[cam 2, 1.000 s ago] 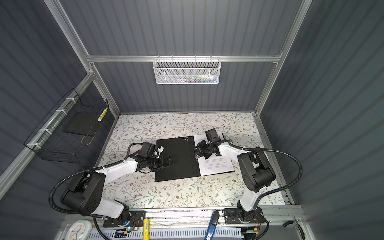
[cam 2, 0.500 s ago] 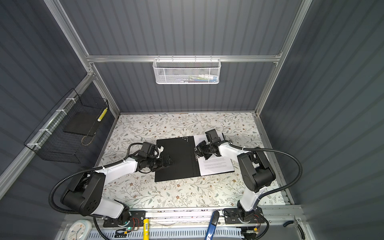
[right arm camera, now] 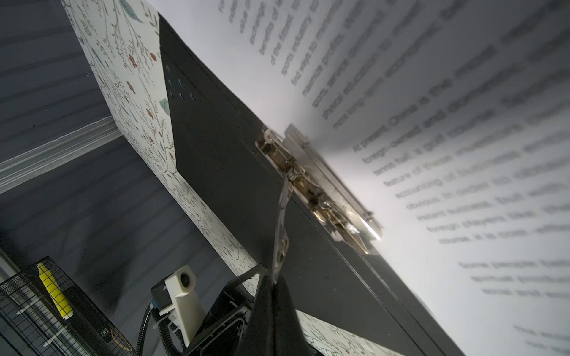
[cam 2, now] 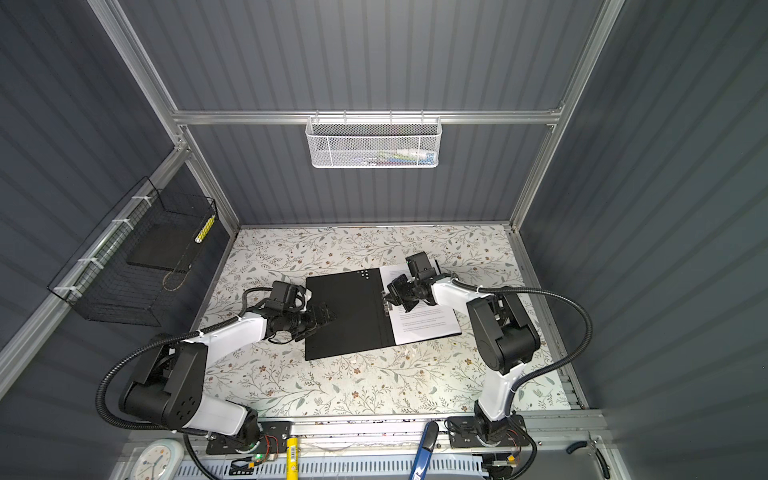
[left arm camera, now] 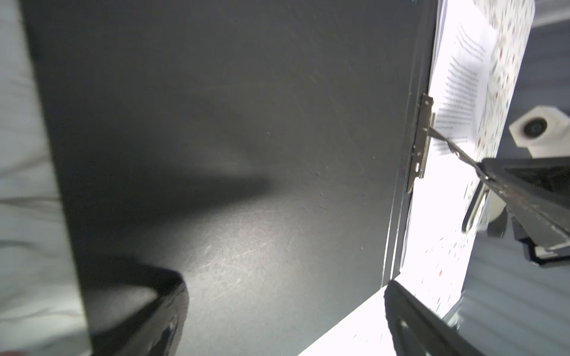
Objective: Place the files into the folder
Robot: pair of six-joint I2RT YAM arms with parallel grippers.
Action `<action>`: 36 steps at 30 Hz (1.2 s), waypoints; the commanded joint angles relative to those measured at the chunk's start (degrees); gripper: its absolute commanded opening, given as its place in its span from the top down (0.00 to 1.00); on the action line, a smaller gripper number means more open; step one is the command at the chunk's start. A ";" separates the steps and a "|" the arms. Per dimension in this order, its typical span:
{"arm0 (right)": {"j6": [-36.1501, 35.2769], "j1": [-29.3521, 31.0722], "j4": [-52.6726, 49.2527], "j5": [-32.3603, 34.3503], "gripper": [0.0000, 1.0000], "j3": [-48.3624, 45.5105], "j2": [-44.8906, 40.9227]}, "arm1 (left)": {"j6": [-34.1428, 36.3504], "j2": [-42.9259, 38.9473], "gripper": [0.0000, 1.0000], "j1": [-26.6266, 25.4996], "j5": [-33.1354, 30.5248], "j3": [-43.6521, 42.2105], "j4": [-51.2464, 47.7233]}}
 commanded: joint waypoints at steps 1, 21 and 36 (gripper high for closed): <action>0.93 0.77 3.87 -0.57 1.00 2.15 1.43 | -0.97 0.72 0.00 1.68 -4.64 -0.48 -7.04; -10.32 -0.69 8.97 4.34 1.00 -16.05 -0.36 | -4.39 3.71 0.00 4.38 -8.65 -2.56 -9.20; -15.06 -0.01 15.45 12.75 1.00 -26.33 4.85 | -4.97 6.77 0.00 4.54 -9.48 -3.38 -8.25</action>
